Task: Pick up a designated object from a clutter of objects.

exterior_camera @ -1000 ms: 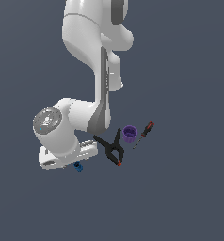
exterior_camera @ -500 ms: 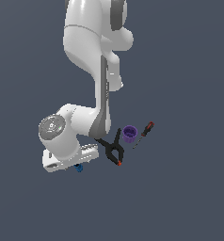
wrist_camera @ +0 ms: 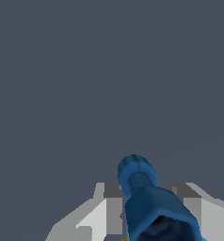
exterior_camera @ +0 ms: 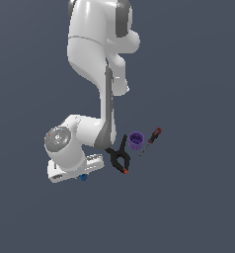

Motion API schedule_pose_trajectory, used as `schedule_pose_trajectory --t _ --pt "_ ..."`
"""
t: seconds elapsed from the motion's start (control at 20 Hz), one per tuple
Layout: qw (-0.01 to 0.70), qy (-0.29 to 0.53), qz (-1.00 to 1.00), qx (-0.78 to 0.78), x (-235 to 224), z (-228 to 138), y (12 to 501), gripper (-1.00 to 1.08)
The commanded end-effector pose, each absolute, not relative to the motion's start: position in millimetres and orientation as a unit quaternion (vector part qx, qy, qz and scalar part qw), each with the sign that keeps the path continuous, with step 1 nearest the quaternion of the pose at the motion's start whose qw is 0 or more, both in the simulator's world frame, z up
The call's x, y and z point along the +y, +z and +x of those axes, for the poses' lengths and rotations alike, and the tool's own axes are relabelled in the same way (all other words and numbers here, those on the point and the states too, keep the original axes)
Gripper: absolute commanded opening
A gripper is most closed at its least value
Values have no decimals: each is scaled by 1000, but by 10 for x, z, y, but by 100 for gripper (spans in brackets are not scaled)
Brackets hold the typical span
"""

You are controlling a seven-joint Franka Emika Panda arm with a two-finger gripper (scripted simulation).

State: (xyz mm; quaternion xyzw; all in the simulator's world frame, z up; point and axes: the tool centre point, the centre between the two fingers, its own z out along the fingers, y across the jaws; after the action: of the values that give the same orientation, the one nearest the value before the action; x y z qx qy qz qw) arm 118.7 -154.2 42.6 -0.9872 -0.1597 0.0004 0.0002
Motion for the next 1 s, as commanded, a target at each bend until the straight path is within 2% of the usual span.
schedule_pose_trajectory --t 0.0,0.55,0.95 --pt "0 0 -987 -160 -1543 1191 427 -100" --pt "0 0 -987 -160 -1543 1187 453 -100" --pt "0 0 -987 -160 -1544 1144 780 -100"
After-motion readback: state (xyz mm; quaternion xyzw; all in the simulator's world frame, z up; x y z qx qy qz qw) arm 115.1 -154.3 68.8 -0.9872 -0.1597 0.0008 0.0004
